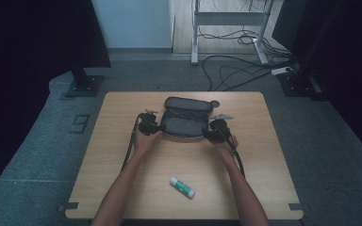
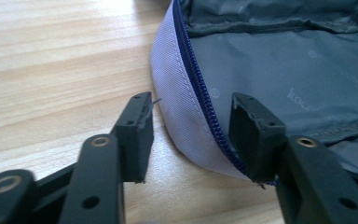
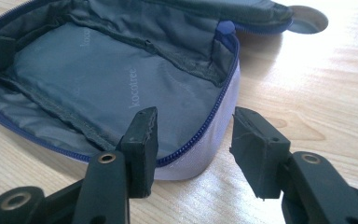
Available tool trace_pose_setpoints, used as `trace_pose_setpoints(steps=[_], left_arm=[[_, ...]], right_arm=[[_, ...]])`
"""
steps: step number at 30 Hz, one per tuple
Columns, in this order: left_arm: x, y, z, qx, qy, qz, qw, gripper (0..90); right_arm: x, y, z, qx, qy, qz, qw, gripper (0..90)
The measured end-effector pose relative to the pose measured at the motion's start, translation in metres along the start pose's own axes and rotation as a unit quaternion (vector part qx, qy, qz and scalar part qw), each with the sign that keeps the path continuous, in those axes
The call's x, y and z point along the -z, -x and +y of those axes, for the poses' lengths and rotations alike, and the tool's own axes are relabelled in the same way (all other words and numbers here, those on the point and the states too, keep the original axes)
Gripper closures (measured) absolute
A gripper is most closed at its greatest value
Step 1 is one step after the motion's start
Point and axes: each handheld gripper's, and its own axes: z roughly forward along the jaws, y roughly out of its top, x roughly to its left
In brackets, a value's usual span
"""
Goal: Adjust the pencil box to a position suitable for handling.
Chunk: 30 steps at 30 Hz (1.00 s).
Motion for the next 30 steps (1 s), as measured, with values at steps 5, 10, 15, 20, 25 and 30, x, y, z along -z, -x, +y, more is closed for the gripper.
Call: trace_pose_setpoints(steps=[5,10,15,20,25,30], left_arm=[[-0.002,0.003,-0.001,-0.011,-0.005,-0.002,0.9999,59.8],[-0.002,0.001,-0.003,-0.009,-0.003,-0.003,0.9999,64.6],[-0.002,0.002,-0.003,-0.014,-0.004,0.005,0.9999,70.4],[-0.001,0.003,-0.001,-0.023,-0.006,0.009,0.9997,77.4],[0.002,0.001,0.0,-0.023,-0.009,-0.001,0.9997,84.8],[0.005,-0.004,0.0,-0.015,-0.005,-0.009,0.9998,87.0]], right_arm=[[-0.005,0.002,-0.002,-0.018,-0.008,0.014,0.9997,56.6],[-0.009,0.001,-0.005,-0.026,-0.017,0.018,0.9994,68.0],[-0.009,-0.001,-0.005,-0.027,-0.018,0.01,0.9994,78.9],[-0.008,-0.002,-0.005,-0.021,-0.02,0.008,0.9995,85.0],[-0.004,-0.004,-0.005,-0.026,-0.011,0.005,0.9996,86.2],[0.003,-0.009,-0.001,-0.02,0.009,0.009,0.9997,86.5]])
